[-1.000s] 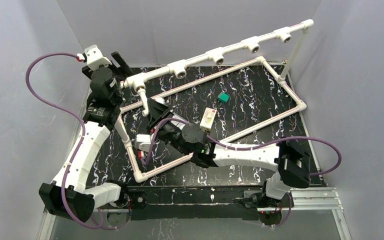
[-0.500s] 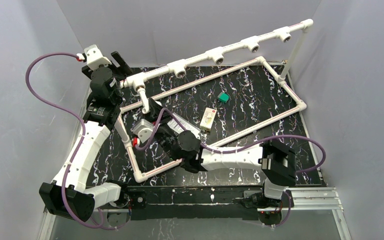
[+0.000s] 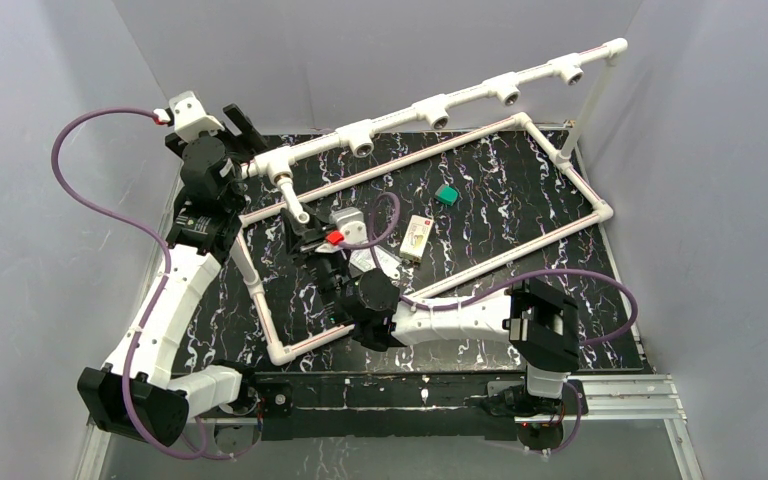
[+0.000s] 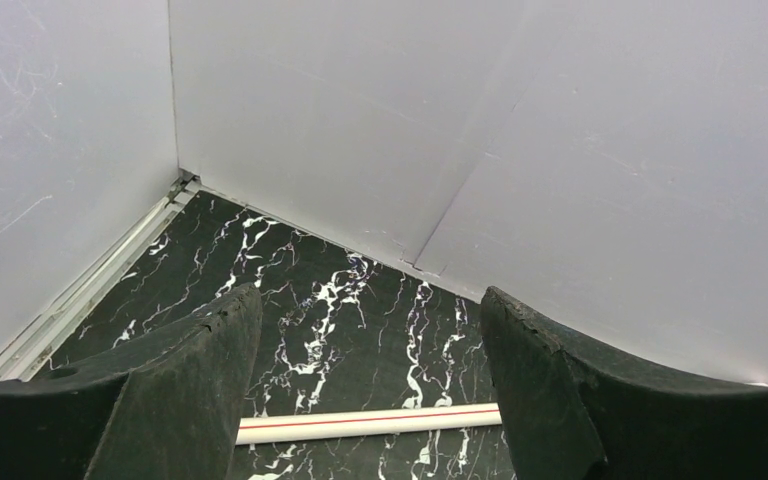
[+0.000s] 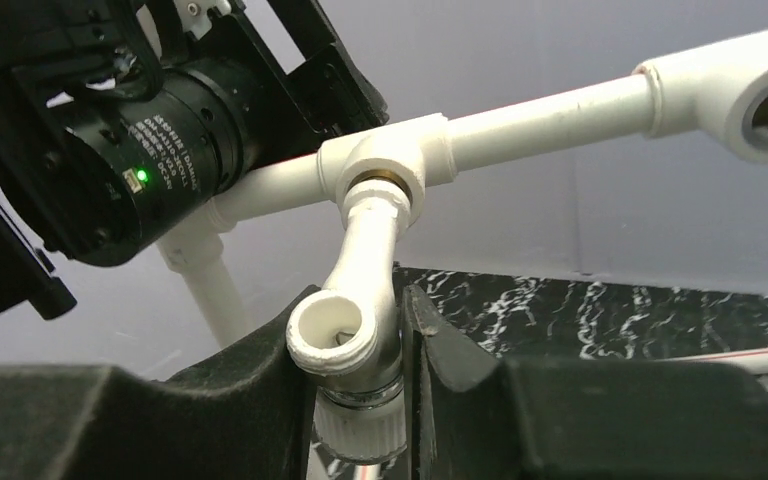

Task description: Install the water faucets

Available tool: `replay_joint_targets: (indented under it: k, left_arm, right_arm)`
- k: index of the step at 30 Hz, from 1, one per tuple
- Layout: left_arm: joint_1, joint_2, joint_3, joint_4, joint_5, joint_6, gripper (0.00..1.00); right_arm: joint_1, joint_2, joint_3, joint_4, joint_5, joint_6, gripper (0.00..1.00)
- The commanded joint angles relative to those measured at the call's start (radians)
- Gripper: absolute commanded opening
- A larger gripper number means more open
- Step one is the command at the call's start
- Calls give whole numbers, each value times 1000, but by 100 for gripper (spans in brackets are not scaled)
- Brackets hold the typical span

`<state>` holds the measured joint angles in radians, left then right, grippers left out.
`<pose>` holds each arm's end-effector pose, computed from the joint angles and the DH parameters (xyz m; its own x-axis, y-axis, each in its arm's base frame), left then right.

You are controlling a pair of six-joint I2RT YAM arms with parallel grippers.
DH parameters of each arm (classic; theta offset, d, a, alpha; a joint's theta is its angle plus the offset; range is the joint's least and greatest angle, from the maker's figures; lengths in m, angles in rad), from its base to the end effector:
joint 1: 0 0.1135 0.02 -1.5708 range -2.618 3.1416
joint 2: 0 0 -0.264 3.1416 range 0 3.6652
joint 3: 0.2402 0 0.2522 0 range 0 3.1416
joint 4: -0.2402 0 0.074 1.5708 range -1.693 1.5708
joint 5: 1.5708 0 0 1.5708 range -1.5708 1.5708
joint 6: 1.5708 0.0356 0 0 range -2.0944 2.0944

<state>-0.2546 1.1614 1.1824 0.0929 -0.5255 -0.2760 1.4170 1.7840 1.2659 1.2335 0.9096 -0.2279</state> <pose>0.2587 -0.0489 0.4327 0.1779 -0.2899 -0.9404 -0.2245 0.9185 -0.3256 0.0876 0.3818 0.3652 0.2144 0.4772 -0.8523 -0.4795 0.8116 0.3338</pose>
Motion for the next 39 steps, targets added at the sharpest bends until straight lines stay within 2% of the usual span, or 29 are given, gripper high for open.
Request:
replay_joint_targets:
  k: [1, 8, 15, 19, 25, 28, 32, 34, 37, 39]
  left_arm:
    - [-9, 61, -121, -354, 29, -1, 77]
    - [-8, 54, -124, -356, 44, -5, 77]
    - [-8, 46, -124, -359, 50, -5, 77]
    - [-8, 46, -128, -362, 56, -6, 77]
    - [-8, 35, -135, -362, 60, -10, 77]
    - [-8, 34, -134, -364, 62, -11, 77]
    - [-8, 35, -125, -372, 61, -11, 77]
    - [-8, 35, -118, -377, 60, -9, 77]
    - [-8, 37, -111, -377, 58, -8, 77]
    - [-9, 43, -111, -376, 63, -11, 77]
  right_arm:
    - [-34, -38, -7, 64, 160, 436, 1]
    - [-35, -63, -35, -87, 241, 954, 1]
    - [-35, -80, 12, -264, 243, 1301, 1]
    - [-41, -91, 24, -325, 245, 1400, 1]
    - [-72, -122, 17, -507, 198, 1705, 1]
    - [-79, -125, 20, -524, 175, 1750, 1]
    - [-78, -135, 19, -546, 157, 1728, 1]
    - [-78, -148, 7, -561, 154, 1684, 13]
    - [-79, -166, -17, -592, 136, 1671, 45]
    - [-78, -172, -36, -595, 130, 1672, 58]
